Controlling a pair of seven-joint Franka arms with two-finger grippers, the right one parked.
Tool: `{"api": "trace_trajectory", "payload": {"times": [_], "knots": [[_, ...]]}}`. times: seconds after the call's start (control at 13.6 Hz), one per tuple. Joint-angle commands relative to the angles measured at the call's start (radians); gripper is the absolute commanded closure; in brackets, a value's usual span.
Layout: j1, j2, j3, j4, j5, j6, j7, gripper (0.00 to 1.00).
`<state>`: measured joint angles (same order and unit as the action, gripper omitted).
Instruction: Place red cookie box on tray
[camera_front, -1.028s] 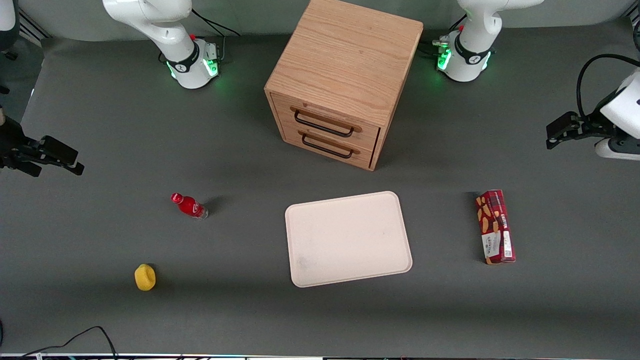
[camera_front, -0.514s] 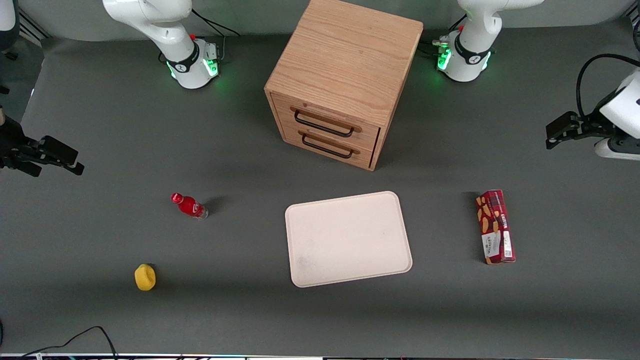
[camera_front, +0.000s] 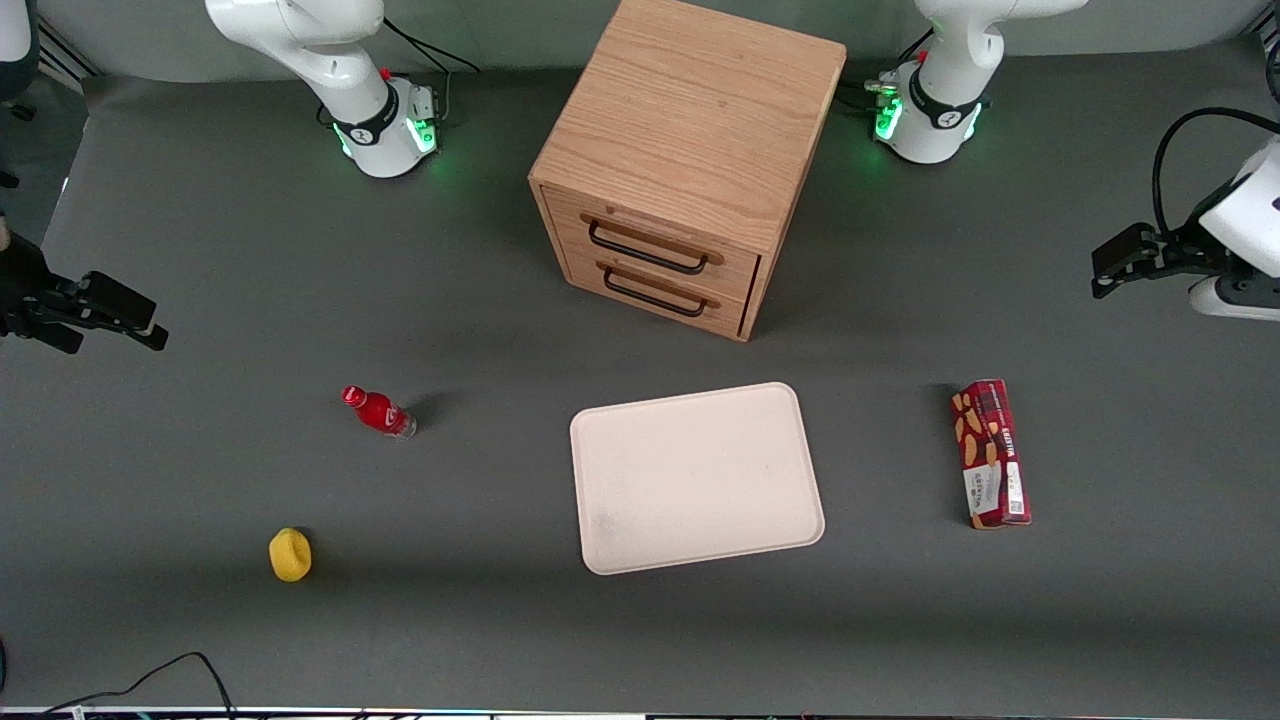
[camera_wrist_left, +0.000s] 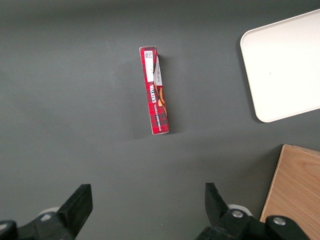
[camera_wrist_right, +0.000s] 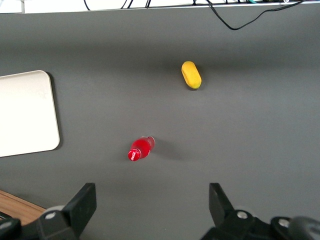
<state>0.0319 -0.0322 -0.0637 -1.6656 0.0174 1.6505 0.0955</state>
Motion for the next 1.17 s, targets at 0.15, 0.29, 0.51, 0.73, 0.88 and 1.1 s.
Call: {"api": "trace_trajectory", "payload": {"times": [0.15, 0.29, 0.51, 0.73, 0.88, 1.1], "knots": [[-0.009, 0.005, 0.002, 0.021, 0.007, -0.015, -0.016, 0.00], [-0.009, 0.006, 0.002, 0.021, 0.007, -0.017, -0.016, 0.00], [-0.009, 0.006, 0.002, 0.020, 0.007, -0.015, -0.016, 0.00], [-0.009, 0.014, 0.002, 0.018, 0.006, -0.014, -0.016, 0.00], [-0.009, 0.046, 0.002, 0.007, 0.003, -0.003, -0.016, 0.00], [-0.012, 0.101, 0.001, -0.096, -0.001, 0.107, -0.017, 0.00]]}}
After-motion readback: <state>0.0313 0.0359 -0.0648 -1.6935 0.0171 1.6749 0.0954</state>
